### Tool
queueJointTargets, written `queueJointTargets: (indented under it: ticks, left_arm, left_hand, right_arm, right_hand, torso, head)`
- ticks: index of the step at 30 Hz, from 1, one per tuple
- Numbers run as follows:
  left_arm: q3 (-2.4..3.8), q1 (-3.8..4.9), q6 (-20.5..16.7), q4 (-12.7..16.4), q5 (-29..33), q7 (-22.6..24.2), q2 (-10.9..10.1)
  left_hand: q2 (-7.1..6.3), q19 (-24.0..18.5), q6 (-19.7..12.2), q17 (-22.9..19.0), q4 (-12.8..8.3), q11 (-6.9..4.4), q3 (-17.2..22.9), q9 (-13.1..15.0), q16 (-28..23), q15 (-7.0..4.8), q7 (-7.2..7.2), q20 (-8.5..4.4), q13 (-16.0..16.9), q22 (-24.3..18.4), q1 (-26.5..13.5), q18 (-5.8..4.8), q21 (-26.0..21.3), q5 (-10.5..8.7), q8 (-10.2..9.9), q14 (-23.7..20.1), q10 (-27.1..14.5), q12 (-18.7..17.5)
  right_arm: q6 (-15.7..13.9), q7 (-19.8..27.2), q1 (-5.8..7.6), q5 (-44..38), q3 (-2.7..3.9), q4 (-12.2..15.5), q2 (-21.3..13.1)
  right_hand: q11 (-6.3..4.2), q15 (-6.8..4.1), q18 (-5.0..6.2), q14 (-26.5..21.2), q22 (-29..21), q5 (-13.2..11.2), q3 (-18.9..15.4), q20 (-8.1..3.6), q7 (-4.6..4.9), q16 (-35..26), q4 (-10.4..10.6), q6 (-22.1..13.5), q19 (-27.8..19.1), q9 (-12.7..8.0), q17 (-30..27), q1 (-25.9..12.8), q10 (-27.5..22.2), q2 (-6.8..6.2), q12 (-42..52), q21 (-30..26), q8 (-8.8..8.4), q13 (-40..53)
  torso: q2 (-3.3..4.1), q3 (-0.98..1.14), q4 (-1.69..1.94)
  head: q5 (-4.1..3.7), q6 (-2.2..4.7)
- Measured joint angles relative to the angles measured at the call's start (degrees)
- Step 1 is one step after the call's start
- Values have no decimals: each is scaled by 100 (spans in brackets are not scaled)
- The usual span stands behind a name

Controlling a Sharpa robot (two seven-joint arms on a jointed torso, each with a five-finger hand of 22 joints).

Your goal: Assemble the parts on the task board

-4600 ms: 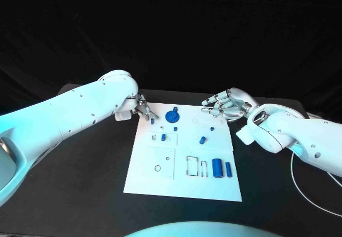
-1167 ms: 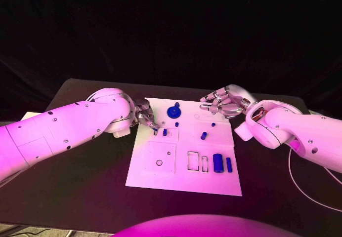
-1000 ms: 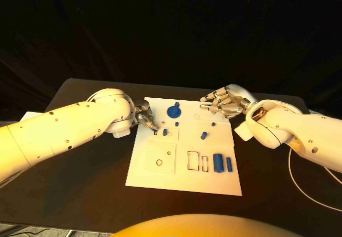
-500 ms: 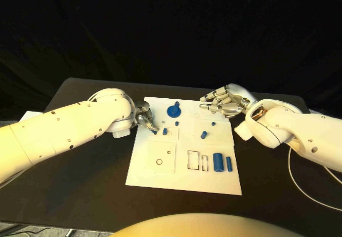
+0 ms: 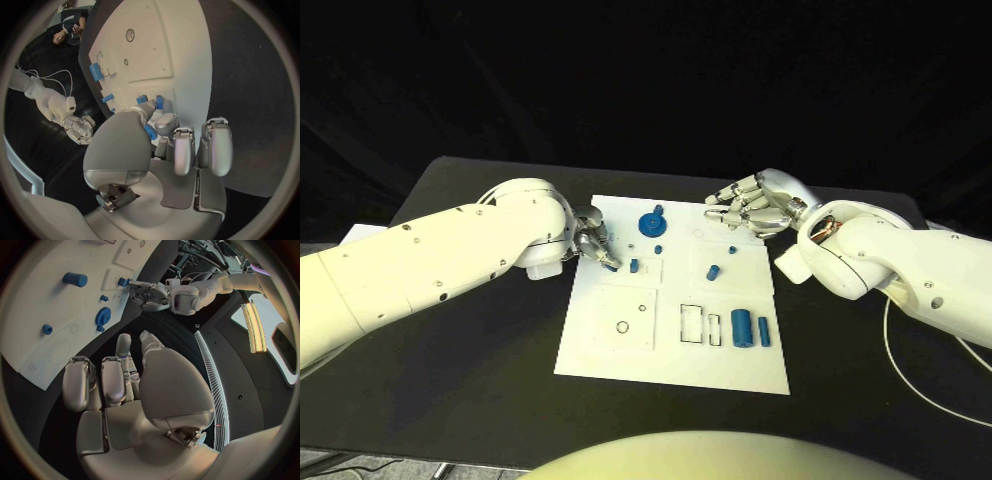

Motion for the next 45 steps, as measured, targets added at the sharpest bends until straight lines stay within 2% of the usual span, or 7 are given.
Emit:
queueJointTargets:
  ticks: [9,11,20,26,34,38,45]
  left_arm:
    - [-1,5,7,-70,13,-80,70]
    - [-3,6,9,-96,14,-96,92]
    - [-6,23,104,-262,83,-173,212]
    - [-4,30,161,-335,134,-212,258]
    - [-5,29,172,-368,154,-245,292]
    - [-14,21,170,-378,148,-265,307]
    - [-20,16,169,-404,116,-307,344]
  left_hand:
    - [62,0,1,-1,0,-17,63,47,0,0,0,0,46,0,-147,0,0,19,52,0,58,51]
    - [97,0,14,-1,-32,-17,94,48,0,0,14,0,56,0,-189,0,0,19,75,0,59,51]
    - [79,0,62,-1,-283,-42,345,139,0,-43,1,0,83,0,-564,0,0,20,177,1,104,85]
    - [13,0,145,-1,-218,-80,279,153,0,-44,-80,0,120,2,-691,0,0,43,201,1,142,135]
    - [-45,21,206,-2,-209,-99,174,163,0,-84,-101,-21,151,4,-798,0,22,47,231,1,161,167]
    - [-76,0,344,-2,-167,-120,84,168,0,-84,-219,-42,165,4,-888,-1,22,47,250,1,182,167]
    - [-62,0,399,-3,-110,-130,-68,195,0,-84,-234,-42,175,4,-1007,-1,60,47,280,1,215,199]
  right_arm:
    - [0,1,-2,0,0,8,-4]
    - [0,2,-2,0,0,10,-5]
    - [0,2,-2,2,0,16,-8]
    - [0,2,-2,7,0,16,-9]
    - [0,3,-2,12,0,19,-16]
    - [0,3,-2,14,0,22,-18]
    - [0,4,-2,17,0,25,-20]
  right_hand:
    - [0,0,0,0,0,0,0,0,0,0,0,0,0,0,0,0,0,0,0,0,0,0]
    - [0,0,0,0,0,0,0,0,0,0,0,0,0,0,0,0,0,0,0,0,0,0]
    - [0,0,0,0,1,0,0,0,0,-22,0,0,0,0,0,0,0,0,0,-22,0,1]
    - [0,0,0,0,0,0,0,0,0,-22,0,0,0,0,1,0,0,0,0,-22,0,1]
    - [0,0,0,0,1,0,0,0,0,-22,0,0,0,0,1,0,0,0,0,-22,0,1]
    - [0,0,0,0,-2,0,0,0,0,-22,0,0,0,0,1,0,0,0,0,-22,0,-2]
    - [0,0,0,0,-9,0,-17,0,0,-22,17,0,0,0,-12,-25,0,25,0,-22,0,-6]
  torso:
    - [1,1,-1]
    - [1,2,-1]
    - [-2,5,-3]
    - [-2,5,-3]
    - [3,2,-4]
    - [3,2,-3]
    - [3,1,-1]
  head:
    - [0,-14]
    - [-3,-18]
    - [-12,-19]
    - [-16,-14]
    - [-21,-12]
    - [-26,-14]
    - [-30,-21]
